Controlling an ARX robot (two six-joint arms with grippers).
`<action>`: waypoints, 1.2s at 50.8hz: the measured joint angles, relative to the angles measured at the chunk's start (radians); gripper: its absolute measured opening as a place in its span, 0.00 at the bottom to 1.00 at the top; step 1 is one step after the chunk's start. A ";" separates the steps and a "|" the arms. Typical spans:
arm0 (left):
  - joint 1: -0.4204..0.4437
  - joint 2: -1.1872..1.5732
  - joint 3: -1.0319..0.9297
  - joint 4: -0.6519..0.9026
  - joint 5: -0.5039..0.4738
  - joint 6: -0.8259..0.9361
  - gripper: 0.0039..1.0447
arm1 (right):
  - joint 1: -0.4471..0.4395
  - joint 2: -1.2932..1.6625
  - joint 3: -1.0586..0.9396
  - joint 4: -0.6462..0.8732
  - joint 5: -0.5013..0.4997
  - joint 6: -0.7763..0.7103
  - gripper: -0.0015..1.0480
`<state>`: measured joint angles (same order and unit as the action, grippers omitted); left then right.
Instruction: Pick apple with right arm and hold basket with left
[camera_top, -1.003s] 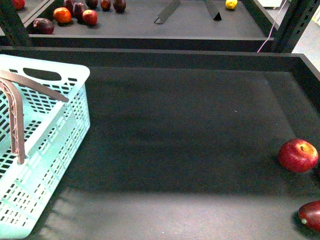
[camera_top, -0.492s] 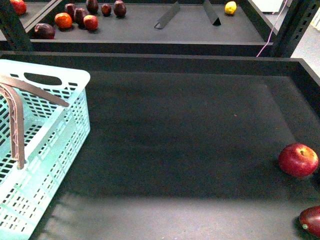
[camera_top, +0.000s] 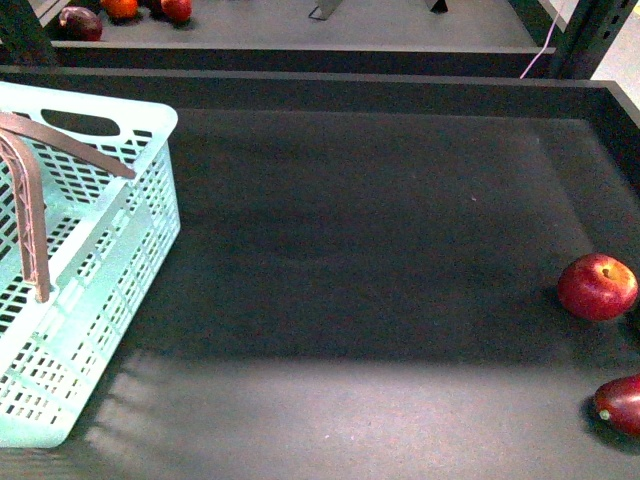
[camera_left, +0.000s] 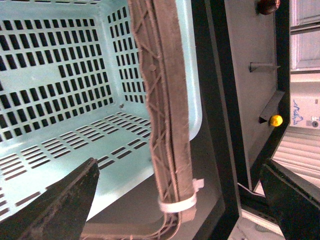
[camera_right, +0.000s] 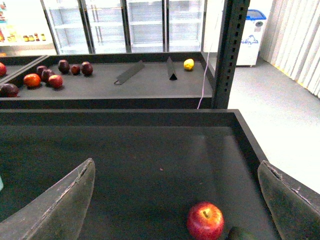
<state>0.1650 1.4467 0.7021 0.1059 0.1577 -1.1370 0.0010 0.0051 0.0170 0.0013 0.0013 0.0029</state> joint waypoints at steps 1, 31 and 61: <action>-0.002 0.015 0.013 0.001 0.000 -0.010 0.94 | 0.000 0.000 0.000 0.000 0.000 0.000 0.92; 0.000 0.308 0.241 -0.019 -0.064 -0.070 0.94 | 0.000 0.000 0.000 0.000 0.000 0.000 0.92; 0.005 0.390 0.274 -0.034 -0.099 -0.034 0.81 | 0.000 0.000 0.000 0.000 0.000 0.000 0.92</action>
<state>0.1703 1.8366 0.9756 0.0719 0.0586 -1.1706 0.0010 0.0055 0.0170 0.0013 0.0013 0.0029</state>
